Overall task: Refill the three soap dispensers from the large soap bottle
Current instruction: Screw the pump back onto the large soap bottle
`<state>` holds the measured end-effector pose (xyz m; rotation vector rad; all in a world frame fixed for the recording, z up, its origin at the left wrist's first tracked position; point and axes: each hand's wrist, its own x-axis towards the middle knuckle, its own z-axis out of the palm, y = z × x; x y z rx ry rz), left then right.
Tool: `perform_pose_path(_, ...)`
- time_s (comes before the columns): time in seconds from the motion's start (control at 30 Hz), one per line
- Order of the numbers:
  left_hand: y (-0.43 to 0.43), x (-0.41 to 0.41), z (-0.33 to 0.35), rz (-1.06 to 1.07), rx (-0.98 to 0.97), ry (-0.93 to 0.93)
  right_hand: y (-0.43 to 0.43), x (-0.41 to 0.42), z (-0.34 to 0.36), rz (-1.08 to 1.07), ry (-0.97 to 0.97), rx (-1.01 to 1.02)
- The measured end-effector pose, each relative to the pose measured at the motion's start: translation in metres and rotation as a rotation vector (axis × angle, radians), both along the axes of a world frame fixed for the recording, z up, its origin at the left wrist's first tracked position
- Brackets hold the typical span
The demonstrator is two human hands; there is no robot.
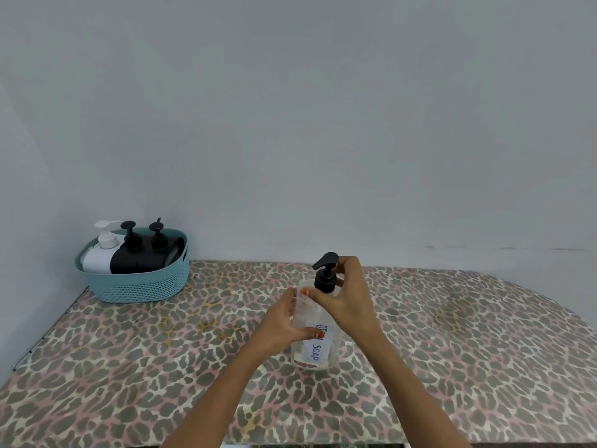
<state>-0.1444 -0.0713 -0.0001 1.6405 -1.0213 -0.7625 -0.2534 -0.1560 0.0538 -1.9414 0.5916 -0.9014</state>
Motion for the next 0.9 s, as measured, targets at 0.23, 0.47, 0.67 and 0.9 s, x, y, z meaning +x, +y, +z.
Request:
perform_pose_path(0.23,0.001,0.0,-0.002,0.001,-0.013,0.015,-0.02,-0.03,0.015,0.391,0.24,0.113)
perform_pose_path(0.47,0.001,-0.002,0.001,-0.004,-0.008,0.023,-0.017,-0.017,0.012,0.177,0.116,0.033)
perform_pose_path(0.67,0.001,-0.001,0.001,-0.003,0.004,0.014,-0.007,-0.007,0.002,0.015,0.06,0.012)
perform_pose_path(0.9,0.001,-0.001,0.0,0.0,-0.006,0.022,-0.022,-0.028,0.018,0.407,0.184,0.144)
